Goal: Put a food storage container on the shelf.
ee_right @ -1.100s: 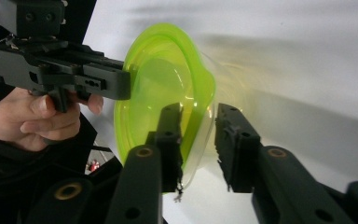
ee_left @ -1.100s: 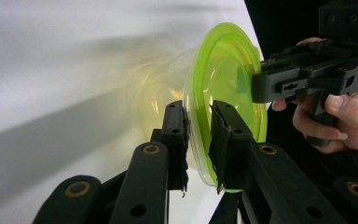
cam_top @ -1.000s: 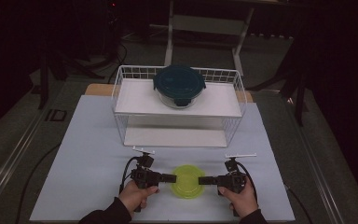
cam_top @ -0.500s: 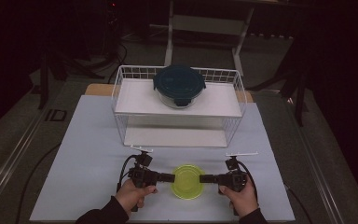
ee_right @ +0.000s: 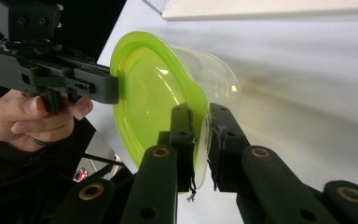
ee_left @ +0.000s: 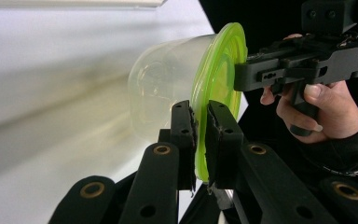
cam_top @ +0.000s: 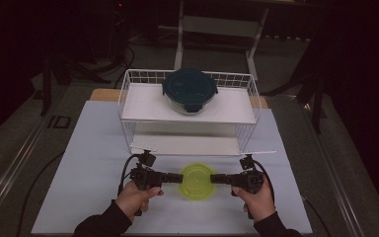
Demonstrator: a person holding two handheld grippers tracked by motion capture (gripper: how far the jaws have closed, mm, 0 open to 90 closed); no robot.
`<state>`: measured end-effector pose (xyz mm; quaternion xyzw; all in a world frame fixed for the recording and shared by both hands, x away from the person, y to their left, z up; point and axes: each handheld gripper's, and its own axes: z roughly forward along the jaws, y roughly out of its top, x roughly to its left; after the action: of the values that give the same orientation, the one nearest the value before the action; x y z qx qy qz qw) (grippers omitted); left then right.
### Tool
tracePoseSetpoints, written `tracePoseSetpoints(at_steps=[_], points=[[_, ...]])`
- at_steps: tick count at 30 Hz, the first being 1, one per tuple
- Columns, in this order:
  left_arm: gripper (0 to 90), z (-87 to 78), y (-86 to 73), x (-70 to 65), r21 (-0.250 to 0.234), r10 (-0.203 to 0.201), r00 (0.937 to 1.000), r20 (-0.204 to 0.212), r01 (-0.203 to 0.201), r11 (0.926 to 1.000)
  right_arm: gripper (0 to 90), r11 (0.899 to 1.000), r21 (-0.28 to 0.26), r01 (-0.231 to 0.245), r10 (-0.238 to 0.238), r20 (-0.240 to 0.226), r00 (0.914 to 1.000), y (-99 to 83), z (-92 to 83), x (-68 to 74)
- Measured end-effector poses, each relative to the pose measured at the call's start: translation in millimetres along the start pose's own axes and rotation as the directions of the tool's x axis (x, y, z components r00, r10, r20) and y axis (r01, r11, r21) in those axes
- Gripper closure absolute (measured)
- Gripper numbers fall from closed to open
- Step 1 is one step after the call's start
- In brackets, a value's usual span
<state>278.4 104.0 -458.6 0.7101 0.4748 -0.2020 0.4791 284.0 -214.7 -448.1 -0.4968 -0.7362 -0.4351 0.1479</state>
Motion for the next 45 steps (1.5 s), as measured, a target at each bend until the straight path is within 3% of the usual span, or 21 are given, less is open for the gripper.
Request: tracePoseSetpoints(at_steps=[18, 24, 35, 45], points=[[81.7, -36.2, 38.4, -41.1, -0.092, 0.064, 0.9977, 0.023, -0.061, 0.9939, 81.1, 0.993, -0.068, 0.095, -0.093, 0.022, 0.9954, 45.7, -37.3, 50.2], [81.7, -51.7, 58.3, -58.1, -0.126, 0.104, 0.9944, 0.016, -0.101, 0.9868, 81.1, 0.986, -0.096, 0.135, -0.132, 0.034, 0.9907, 68.0, -51.3, 69.4], [81.7, -71.0, 91.2, -74.7, -0.164, 0.119, 0.9929, 0.008, -0.116, 0.9797, 81.2, 0.977, -0.123, 0.173, -0.167, 0.053, 0.9845, 105.8, -64.7, 92.0], [81.7, -93.1, 132.0, -93.2, -0.223, 0.146, 0.9893, -0.012, -0.144, 0.964, 81.1, 0.962, -0.164, 0.217, -0.208, 0.07, 0.9757, 152.6, -79.5, 115.9]])
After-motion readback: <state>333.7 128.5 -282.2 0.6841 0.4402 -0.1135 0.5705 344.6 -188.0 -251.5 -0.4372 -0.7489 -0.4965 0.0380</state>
